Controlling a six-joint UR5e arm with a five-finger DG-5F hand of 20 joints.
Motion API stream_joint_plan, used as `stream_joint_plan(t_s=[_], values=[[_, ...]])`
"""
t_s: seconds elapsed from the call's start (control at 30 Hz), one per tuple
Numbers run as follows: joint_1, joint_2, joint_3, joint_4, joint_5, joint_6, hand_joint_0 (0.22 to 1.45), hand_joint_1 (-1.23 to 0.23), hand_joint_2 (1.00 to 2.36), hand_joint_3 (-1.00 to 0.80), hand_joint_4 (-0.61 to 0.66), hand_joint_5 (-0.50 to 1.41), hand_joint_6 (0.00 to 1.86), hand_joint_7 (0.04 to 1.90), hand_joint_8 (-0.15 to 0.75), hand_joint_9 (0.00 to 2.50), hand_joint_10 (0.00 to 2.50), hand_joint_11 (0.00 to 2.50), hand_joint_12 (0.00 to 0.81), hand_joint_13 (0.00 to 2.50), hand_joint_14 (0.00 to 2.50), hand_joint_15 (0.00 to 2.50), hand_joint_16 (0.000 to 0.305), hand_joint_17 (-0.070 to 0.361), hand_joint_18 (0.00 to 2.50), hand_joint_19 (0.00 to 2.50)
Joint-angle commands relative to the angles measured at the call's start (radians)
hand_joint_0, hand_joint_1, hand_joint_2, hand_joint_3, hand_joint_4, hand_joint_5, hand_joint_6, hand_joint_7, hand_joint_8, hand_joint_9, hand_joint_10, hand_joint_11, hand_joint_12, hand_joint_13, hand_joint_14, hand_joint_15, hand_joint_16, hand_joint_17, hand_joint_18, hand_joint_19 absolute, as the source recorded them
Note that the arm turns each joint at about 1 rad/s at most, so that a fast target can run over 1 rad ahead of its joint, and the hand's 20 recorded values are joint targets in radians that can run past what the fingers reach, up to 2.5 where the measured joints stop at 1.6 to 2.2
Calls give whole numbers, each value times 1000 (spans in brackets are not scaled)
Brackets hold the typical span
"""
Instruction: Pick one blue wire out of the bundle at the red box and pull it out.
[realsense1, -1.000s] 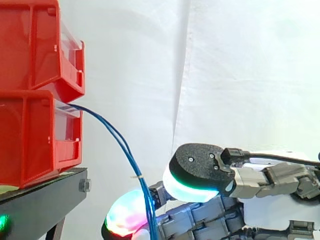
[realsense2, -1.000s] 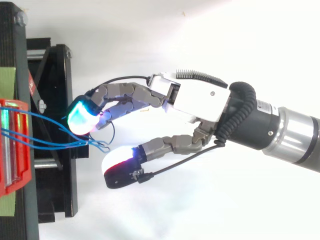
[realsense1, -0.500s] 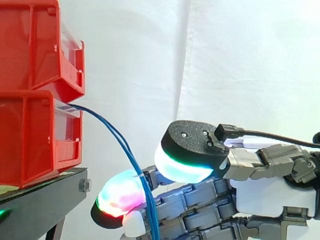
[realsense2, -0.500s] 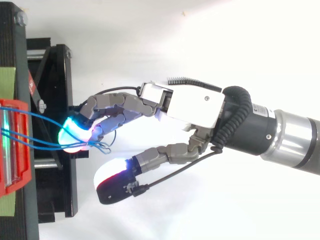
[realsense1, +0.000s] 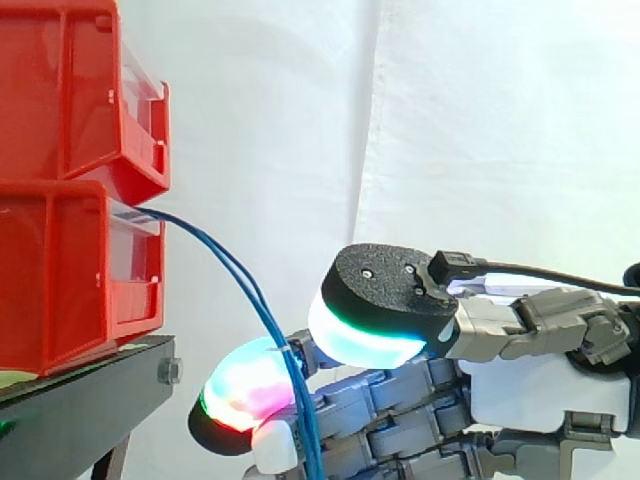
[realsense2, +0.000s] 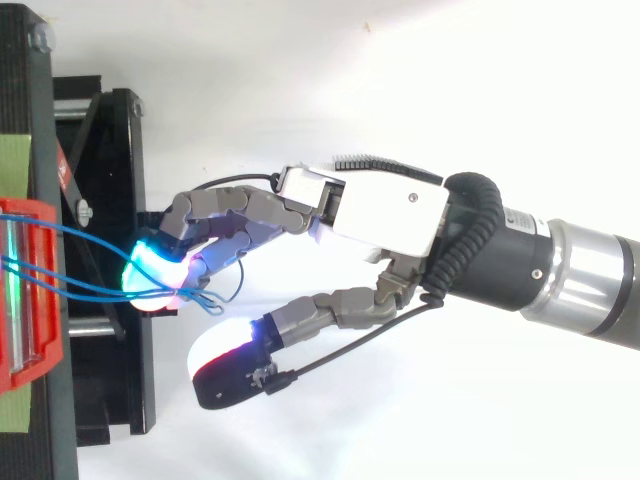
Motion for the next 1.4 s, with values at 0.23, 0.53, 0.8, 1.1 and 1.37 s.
stream_joint_plan(t_s=[0.23,0.53,0.8,1.1,1.37], values=[[-13,1,0,-2,0,0,624,-808,1002,-466,235,-94,504,1136,202,788,18,429,348,541,17,380,56,127,492,728],[-16,1,15,-8,-11,-3,633,-804,1004,-448,232,-86,504,1221,199,803,19,443,347,562,17,393,56,127,507,746],[-16,-1,15,-2,-14,-58,633,-810,1004,-452,240,-86,504,1211,200,805,21,452,350,565,19,400,56,127,513,746],[-10,-1,15,-2,-14,-58,637,-815,1009,-398,217,-71,502,1329,201,831,20,483,349,591,18,421,56,126,526,754],[-9,-1,15,5,-14,-69,621,-795,1014,-320,220,-76,530,1372,204,842,21,510,352,600,18,424,57,128,534,769]])
